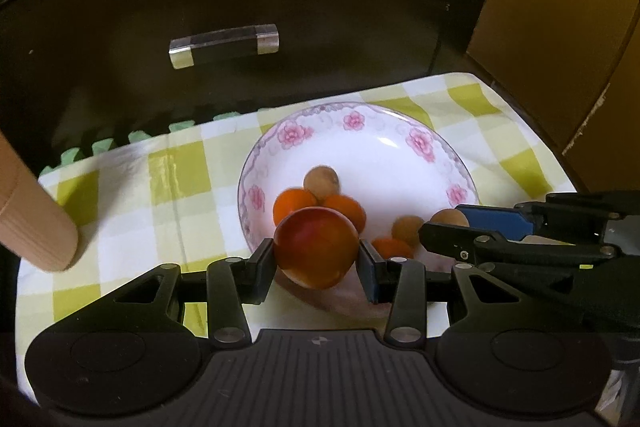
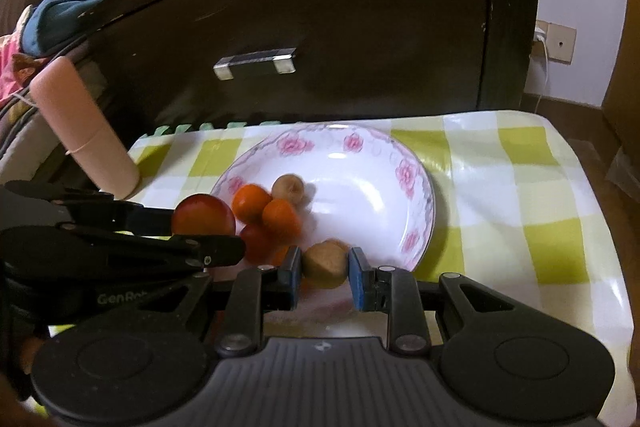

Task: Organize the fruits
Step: 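Carry the large tomato and brown fruit to the bowl and open both tools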

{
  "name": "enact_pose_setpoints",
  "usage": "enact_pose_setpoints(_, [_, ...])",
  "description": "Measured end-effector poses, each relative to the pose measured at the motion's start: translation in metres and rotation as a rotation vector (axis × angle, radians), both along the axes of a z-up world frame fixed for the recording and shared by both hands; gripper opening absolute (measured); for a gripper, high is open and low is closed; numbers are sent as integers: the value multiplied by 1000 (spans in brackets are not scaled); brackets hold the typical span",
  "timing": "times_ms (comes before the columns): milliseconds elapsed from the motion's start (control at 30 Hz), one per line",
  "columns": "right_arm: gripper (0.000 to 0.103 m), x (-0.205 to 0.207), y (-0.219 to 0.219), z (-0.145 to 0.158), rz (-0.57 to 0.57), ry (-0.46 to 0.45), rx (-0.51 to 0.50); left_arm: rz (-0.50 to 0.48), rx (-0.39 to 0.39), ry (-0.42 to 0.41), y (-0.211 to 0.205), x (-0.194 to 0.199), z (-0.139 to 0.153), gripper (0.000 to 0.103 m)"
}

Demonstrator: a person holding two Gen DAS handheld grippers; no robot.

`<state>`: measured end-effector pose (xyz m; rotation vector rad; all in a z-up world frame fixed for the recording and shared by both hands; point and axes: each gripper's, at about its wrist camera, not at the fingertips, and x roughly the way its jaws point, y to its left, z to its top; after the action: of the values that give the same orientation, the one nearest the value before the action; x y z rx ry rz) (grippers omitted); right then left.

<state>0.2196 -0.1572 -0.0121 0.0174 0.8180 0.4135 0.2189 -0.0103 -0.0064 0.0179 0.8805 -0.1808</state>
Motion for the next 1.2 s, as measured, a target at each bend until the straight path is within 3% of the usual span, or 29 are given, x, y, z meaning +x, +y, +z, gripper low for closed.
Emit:
enact_pose_setpoints(533, [25, 47, -3, -17, -60, -6, 41, -11, 62, -47, -11, 21, -10, 51])
enact_pose_setpoints(1200, [26, 60, -6, -18, -81, 13, 86, 31, 54, -63, -5, 23, -6, 61])
